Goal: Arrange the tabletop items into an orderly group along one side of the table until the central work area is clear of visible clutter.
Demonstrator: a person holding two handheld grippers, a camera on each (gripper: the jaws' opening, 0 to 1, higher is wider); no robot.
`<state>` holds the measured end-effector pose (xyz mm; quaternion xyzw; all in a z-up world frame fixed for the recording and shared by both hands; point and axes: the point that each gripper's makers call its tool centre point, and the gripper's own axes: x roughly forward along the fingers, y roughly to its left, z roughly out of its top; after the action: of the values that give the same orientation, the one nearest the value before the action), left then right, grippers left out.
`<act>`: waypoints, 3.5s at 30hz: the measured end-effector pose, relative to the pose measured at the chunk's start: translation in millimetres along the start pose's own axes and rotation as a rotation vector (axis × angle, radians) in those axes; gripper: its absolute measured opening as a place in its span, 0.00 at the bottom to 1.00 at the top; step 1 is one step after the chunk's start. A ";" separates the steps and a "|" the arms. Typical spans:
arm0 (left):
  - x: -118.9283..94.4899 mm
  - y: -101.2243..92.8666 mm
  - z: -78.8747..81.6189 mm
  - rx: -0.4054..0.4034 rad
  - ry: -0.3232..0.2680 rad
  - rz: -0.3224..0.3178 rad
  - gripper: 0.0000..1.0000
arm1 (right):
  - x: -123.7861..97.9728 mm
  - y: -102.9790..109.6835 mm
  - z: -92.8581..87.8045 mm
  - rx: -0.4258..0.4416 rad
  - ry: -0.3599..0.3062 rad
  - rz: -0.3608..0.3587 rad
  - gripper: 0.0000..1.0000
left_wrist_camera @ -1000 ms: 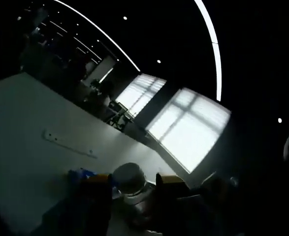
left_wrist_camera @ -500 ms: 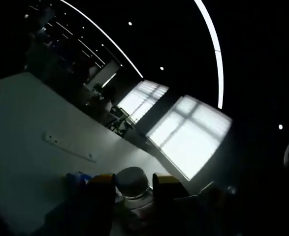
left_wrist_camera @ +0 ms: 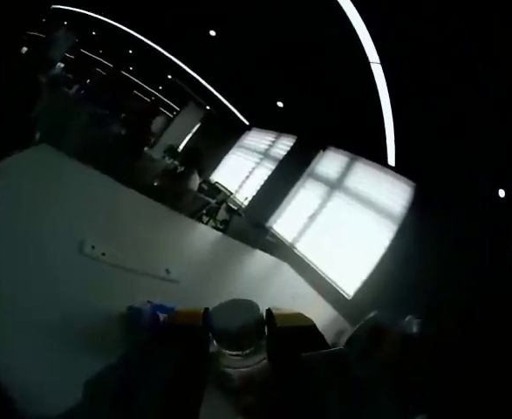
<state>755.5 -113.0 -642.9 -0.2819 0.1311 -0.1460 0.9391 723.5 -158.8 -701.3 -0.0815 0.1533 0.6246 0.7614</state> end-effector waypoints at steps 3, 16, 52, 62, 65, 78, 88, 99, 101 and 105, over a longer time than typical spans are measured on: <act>1.8 -1.8 -1.8 0.032 0.013 0.010 0.23 | 3.0 -0.8 -4.9 0.003 0.013 0.001 0.33; 17.5 -13.4 -26.7 0.247 0.107 0.048 0.20 | 13.9 -9.4 -40.2 0.019 0.088 -0.009 0.34; -23.7 1.2 -85.7 0.505 0.290 -0.105 0.19 | 2.5 18.7 -51.5 -0.091 0.068 0.183 0.48; -41.9 -22.9 -104.1 0.567 0.349 -0.295 0.19 | 8.9 52.7 -54.7 -0.181 0.120 0.427 0.52; -44.4 -28.3 -108.8 0.595 0.369 -0.335 0.19 | 11.4 59.7 -59.0 -0.198 0.143 0.477 0.52; -52.9 -41.8 -123.2 0.635 0.438 -0.478 0.20 | 13.5 82.2 -82.3 -0.293 0.189 0.587 0.46; -52.8 -42.1 -120.3 0.651 0.431 -0.526 0.20 | 16.3 87.7 -84.7 -0.285 0.184 0.600 0.37; -50.2 -37.9 -106.3 0.632 0.387 -0.492 0.21 | 23.3 78.0 -76.1 -0.238 0.200 0.532 0.32; -49.2 -37.3 -103.1 0.627 0.379 -0.484 0.21 | 24.2 76.5 -74.6 -0.234 0.197 0.518 0.31; -46.1 -33.5 -98.7 0.631 0.361 -0.450 0.21 | 28.0 69.7 -74.1 -0.213 0.202 0.469 0.31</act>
<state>673.8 -172.2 -695.9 0.0276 0.1775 -0.4273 0.8861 650.6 -141.9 -775.7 -0.1851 0.1766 0.7852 0.5639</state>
